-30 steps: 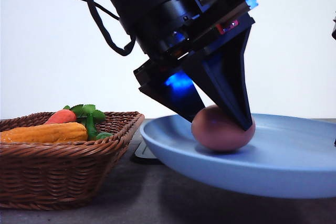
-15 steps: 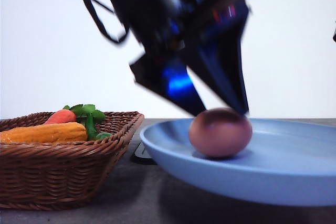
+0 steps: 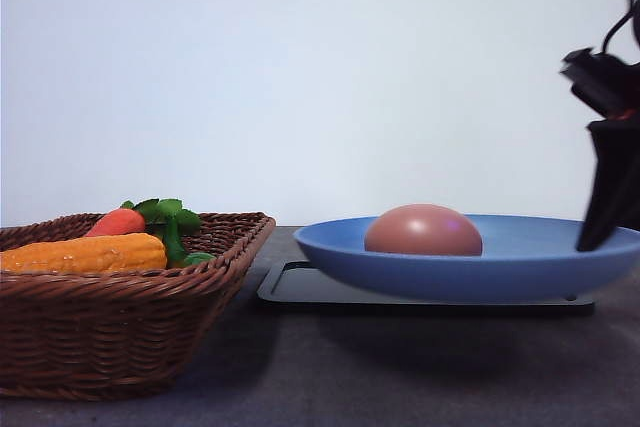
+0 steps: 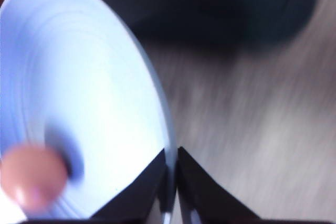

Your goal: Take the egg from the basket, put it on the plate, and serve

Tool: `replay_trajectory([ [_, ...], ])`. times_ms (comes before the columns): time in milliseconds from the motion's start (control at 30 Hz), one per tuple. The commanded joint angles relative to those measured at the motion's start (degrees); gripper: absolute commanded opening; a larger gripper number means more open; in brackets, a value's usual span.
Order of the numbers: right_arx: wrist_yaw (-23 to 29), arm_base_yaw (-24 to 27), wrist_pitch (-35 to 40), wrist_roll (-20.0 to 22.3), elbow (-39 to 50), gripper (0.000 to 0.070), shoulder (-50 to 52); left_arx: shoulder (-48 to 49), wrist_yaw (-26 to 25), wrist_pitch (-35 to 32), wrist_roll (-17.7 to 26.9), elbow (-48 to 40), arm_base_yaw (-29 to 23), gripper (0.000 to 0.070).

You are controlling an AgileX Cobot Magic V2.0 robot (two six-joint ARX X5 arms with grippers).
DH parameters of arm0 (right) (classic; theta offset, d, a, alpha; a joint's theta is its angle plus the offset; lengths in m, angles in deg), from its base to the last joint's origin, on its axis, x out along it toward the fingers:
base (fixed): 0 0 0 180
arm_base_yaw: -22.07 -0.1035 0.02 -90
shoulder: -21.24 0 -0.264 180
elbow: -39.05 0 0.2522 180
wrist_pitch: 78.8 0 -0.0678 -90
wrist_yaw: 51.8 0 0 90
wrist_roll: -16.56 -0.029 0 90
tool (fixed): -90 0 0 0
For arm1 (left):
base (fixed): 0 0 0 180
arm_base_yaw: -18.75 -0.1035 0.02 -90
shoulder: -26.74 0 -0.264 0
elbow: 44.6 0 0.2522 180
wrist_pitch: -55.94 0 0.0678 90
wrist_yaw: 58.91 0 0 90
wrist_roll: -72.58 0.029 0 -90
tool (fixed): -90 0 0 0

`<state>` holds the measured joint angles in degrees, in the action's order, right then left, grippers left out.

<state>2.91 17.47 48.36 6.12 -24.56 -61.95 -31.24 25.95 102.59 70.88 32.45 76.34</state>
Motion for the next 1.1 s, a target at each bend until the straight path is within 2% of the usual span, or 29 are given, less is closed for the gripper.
replay_trajectory([
  [0, -0.7, 0.5, 1.1, 1.1, -3.8, 0.0000, -4.1, 2.3, 1.0, 0.3, -0.7, 1.2, 0.5, 0.0376],
  [167, 0.7, 1.5, 4.4, 1.0, -12.3, 0.0000, -13.6, 9.9, 3.4, 1.7, -1.0, 1.2, 0.5, 0.0376],
  [367, 1.2, 1.5, 4.7, 0.9, -21.0, 0.0000, -22.9, 15.8, 6.3, 2.2, -0.9, 1.2, 0.5, 0.0376],
  [600, 1.2, 1.5, 6.1, 0.8, -23.7, 0.0000, -25.9, 18.0, 8.6, 2.3, -0.9, 1.2, 0.5, 0.0376],
  [733, 1.5, 1.5, 6.1, 0.7, -23.7, 0.0073, -25.9, 17.8, 8.7, 2.4, -0.9, 1.2, 0.5, 0.0376],
  [933, 5.3, 1.5, 5.8, 0.8, -23.7, 0.0187, -25.9, 16.9, 8.7, 2.3, -0.9, 1.2, 0.5, 0.0376],
  [1067, 5.8, 1.5, 6.7, 0.8, -23.7, 0.0259, -25.8, 16.4, 8.7, 2.3, -0.9, 1.2, 0.5, 0.0376],
])
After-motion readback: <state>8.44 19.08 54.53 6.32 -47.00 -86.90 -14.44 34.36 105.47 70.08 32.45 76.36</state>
